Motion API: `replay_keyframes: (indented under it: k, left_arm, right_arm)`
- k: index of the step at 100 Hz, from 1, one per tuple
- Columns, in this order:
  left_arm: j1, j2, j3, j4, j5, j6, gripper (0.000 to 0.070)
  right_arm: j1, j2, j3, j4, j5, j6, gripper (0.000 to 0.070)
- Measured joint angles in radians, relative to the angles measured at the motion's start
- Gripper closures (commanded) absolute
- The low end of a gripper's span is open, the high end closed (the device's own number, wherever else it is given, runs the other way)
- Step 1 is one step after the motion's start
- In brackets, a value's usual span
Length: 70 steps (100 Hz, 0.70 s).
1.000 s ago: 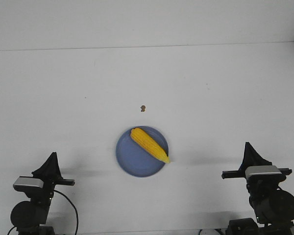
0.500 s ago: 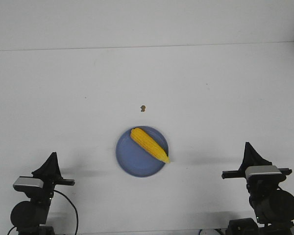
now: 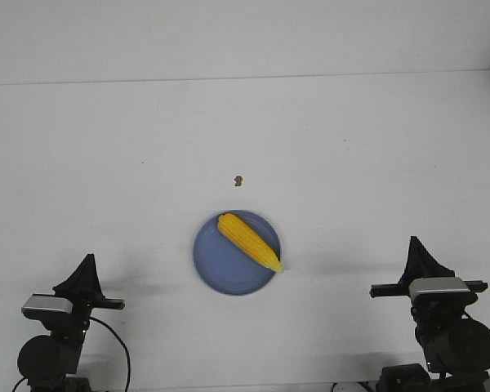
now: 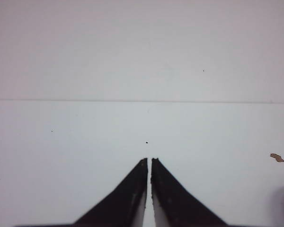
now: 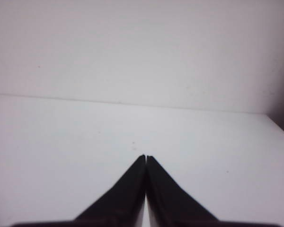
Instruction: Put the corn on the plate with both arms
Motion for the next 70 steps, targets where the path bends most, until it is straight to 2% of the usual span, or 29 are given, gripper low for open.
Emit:
replay_keyframes:
  k: [24, 45, 70]
  left_arm:
    - [0.000, 0.000, 0.000, -0.001, 0.000, 0.000, 0.0688]
    - [0.000, 0.001, 0.000, -0.003, 0.000, 0.000, 0.0688]
    - [0.000, 0.001, 0.000, -0.003, 0.000, 0.000, 0.0688]
  right_arm:
    - [0.000, -0.172, -0.220, 0.162, -0.004, 0.001, 0.0693]
    - [-0.007, -0.166, -0.295, 0.217, -0.011, 0.011, 0.0693]
    - [-0.027, -0.166, -0.407, 0.388, -0.011, 0.011, 0.0693]
